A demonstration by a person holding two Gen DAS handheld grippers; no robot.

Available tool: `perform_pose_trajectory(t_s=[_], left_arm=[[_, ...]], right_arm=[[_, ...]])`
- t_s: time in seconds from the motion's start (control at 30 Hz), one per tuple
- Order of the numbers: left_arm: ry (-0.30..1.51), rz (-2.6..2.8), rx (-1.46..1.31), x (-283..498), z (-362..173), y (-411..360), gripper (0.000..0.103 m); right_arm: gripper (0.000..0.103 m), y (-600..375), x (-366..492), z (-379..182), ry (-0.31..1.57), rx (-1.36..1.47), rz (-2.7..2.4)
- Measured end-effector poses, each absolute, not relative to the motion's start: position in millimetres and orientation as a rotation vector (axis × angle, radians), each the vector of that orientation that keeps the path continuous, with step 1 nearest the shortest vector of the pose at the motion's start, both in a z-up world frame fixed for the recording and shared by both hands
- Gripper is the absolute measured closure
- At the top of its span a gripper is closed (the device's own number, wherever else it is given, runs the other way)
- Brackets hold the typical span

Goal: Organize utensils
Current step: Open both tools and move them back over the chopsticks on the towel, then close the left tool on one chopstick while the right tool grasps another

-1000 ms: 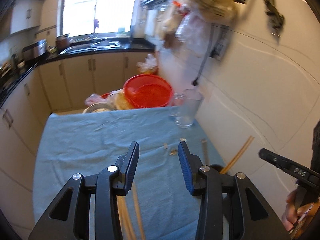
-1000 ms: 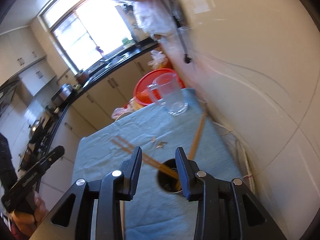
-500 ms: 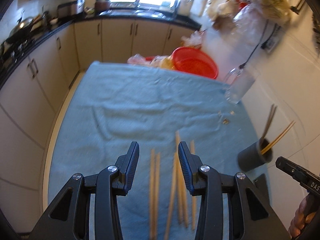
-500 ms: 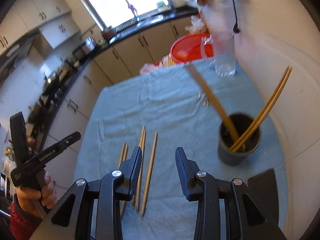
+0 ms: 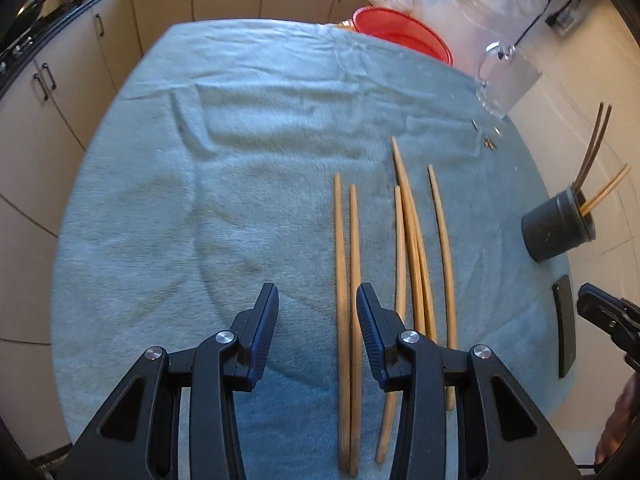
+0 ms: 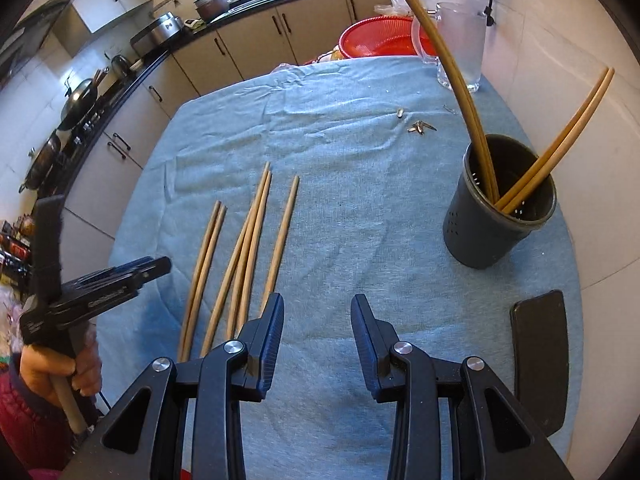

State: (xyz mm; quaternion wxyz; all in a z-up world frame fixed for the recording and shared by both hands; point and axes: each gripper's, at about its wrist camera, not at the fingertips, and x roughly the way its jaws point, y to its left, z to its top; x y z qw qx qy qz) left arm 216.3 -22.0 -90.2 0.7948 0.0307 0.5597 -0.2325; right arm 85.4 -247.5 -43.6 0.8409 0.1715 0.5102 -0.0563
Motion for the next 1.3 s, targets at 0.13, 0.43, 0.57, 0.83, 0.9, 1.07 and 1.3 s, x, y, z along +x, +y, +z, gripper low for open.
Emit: perform_pose_trajectory(t_s=[0.13, 0.43, 0.57, 0.83, 0.9, 1.07, 1.3], left_arm=[[1.225, -0.521, 0.099, 222, -103, -37, 0.065], [1.229, -0.488, 0.144, 239, -121, -53, 0.079], [1.213, -0.489, 0.182, 244, -123, -58, 0.080], [1.190, -0.434, 0.235, 239, -122, -47, 0.094], [1.198, -0.417, 0.217, 238, -121, -32, 0.094], [1.212, -0.374, 0.173, 237, -119, 1, 0.095], [1.233, -0.369, 0.139, 239, -119, 19, 0.095]], right_arm=[[0.065, -257, 80, -44, 1.081, 0.372, -0.147], [0.065, -271, 72, -44, 1.077, 0.391, -0.176], [0.065, -269, 78, -47, 1.087, 0.403, -0.159], [0.065, -258, 122, -56, 1.120, 0.445, -0.074], [0.065, -257, 135, -62, 1.133, 0.468, -0.065], [0.065, -255, 181, -87, 1.193, 0.540, -0.056], [0.065, -252, 228, -120, 1.269, 0.543, -0.101]])
